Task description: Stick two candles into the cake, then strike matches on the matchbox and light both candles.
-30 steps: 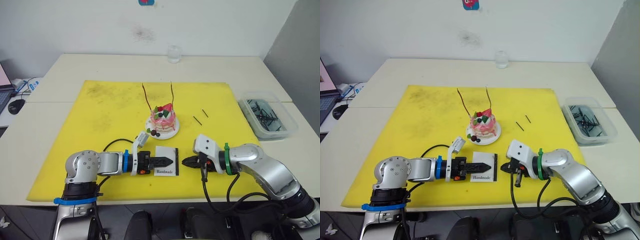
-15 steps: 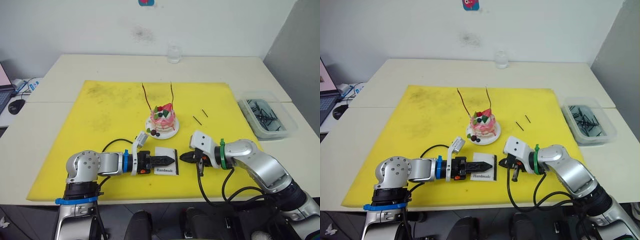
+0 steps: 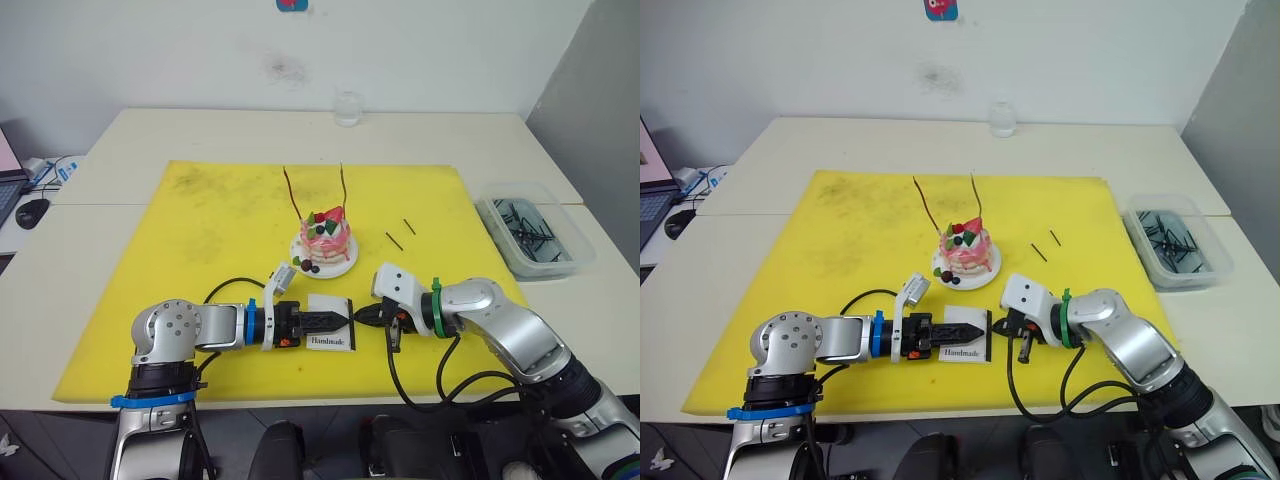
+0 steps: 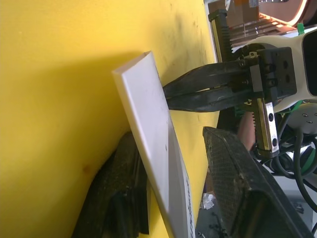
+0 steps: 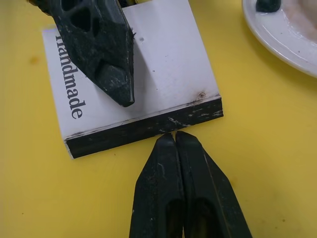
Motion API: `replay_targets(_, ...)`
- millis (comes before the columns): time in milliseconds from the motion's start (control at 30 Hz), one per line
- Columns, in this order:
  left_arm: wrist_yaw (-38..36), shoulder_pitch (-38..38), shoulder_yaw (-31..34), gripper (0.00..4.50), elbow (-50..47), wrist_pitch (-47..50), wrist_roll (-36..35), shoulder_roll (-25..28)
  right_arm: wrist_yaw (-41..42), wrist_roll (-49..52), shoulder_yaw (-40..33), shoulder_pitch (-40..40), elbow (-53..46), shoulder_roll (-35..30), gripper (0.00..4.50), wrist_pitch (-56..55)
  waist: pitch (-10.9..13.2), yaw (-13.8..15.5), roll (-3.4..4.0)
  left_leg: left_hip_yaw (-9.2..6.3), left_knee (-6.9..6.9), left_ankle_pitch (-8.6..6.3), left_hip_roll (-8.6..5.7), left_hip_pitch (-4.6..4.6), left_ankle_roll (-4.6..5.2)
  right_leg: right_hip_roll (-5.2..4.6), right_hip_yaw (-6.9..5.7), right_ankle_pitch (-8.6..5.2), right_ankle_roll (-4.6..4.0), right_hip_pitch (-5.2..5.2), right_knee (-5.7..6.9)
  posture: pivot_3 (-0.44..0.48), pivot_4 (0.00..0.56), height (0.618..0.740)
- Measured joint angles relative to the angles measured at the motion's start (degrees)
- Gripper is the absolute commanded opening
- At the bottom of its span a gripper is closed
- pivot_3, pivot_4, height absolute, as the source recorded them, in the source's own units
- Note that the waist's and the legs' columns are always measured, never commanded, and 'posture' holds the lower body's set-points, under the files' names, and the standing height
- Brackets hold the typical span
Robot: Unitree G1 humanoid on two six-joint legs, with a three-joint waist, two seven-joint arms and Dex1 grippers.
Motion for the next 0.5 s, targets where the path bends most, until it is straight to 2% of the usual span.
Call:
replay_targets(133,0.0,0.1,-0.1,1.99,-0.2,-0.1,0.1,0.0,0.0,0.1,-0.1,0.0,-0.1,0.0,0.0,0.5,0.0,0.0,0.0,0.01,0.0,0.0,0.0,0.0,0.0,0.0,0.01,0.0,0.0,0.0,0.0,0.0,0.15,0.74)
replay_targets(233,0.1,0.2,-0.5,1.37,-0.4,-0.4,0.7,0.1,-0.1,0.2,-0.3,0.0,-0.6,-0.2,0.0,0.8,0.0,0.0,0.0,0.01,0.0,0.0,0.0,0.0,0.0,0.0,0.01,0.0,0.0,0.0,-0.01,0.0,0.15,0.74)
replay_targets(367,0.2,0.4,-1.7,0.14,-1.2,-1.5,1.7,0.2,-0.4,0.4,-1.4,0.1,-1.2,-0.3,0.0,1.4,0.0,0.0,0.0,0.01,0.0,0.0,0.01,0.0,0.0,-0.01,0.01,0.0,0.0,0.0,-0.01,0.0,0.15,0.74)
replay_targets(500,0.1,0.6,-1.9,0.04,-1.4,-2.0,1.9,0.2,-1.1,0.9,-3.0,0.1,-1.5,-0.4,0.0,2.4,0.0,0.0,0.01,0.0,0.0,0.0,0.01,0.06,0.0,-0.01,0.0,0.01,-0.01,0.03,0.01,0.0,0.15,0.74)
